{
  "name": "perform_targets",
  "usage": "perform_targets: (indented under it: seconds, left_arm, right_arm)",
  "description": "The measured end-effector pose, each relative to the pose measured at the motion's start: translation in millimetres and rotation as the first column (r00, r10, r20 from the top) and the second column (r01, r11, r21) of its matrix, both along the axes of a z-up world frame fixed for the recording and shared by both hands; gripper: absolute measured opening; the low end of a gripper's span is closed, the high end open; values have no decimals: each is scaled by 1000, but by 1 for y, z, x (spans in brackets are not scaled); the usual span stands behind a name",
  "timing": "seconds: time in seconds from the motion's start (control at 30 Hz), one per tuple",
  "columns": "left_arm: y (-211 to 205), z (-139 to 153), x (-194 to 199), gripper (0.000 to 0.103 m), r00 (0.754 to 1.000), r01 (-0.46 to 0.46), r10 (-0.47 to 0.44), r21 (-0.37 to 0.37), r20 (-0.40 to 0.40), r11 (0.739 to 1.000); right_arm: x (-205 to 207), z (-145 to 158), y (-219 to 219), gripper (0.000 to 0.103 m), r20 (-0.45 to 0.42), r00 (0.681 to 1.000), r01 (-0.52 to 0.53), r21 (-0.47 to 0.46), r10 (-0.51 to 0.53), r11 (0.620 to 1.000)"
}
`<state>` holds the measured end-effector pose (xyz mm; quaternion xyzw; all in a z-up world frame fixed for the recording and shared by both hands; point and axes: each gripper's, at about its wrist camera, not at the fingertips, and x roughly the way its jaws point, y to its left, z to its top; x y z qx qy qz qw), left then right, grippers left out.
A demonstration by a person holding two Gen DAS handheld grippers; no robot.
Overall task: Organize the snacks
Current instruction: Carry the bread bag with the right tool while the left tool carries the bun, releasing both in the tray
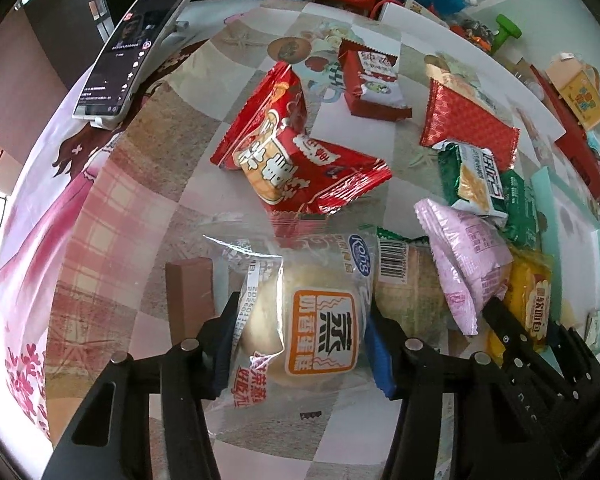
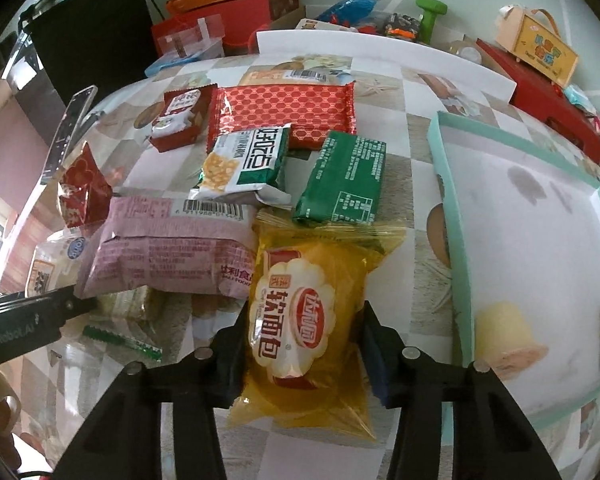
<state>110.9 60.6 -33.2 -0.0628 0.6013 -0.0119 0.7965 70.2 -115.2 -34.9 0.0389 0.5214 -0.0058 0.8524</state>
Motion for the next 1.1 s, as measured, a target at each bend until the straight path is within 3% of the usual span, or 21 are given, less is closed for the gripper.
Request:
perform_targets:
  seconds: [0.3, 0.7, 0.93, 1.1]
  left_arm:
    - [11, 37, -24, 56, 994, 3, 0, -28, 111, 1000]
    - [3, 62, -29, 56, 985, 26, -17, -50, 174, 998]
    - [-27, 74, -22, 56, 973, 92, -76, -65, 219, 994]
    - [-73, 84, -16, 56, 953, 201, -174, -84, 250, 976]
  right_arm:
    - [-11, 25, -7, 46, 57, 998, 35, 36, -37, 999]
    - [-22, 51, -24, 47, 122, 990, 65, 73, -73, 995]
    - [-26, 69, -47, 47, 150, 982, 102, 89, -114, 991]
    - [-26, 82, -79, 47, 162, 969, 177, 82, -188, 981]
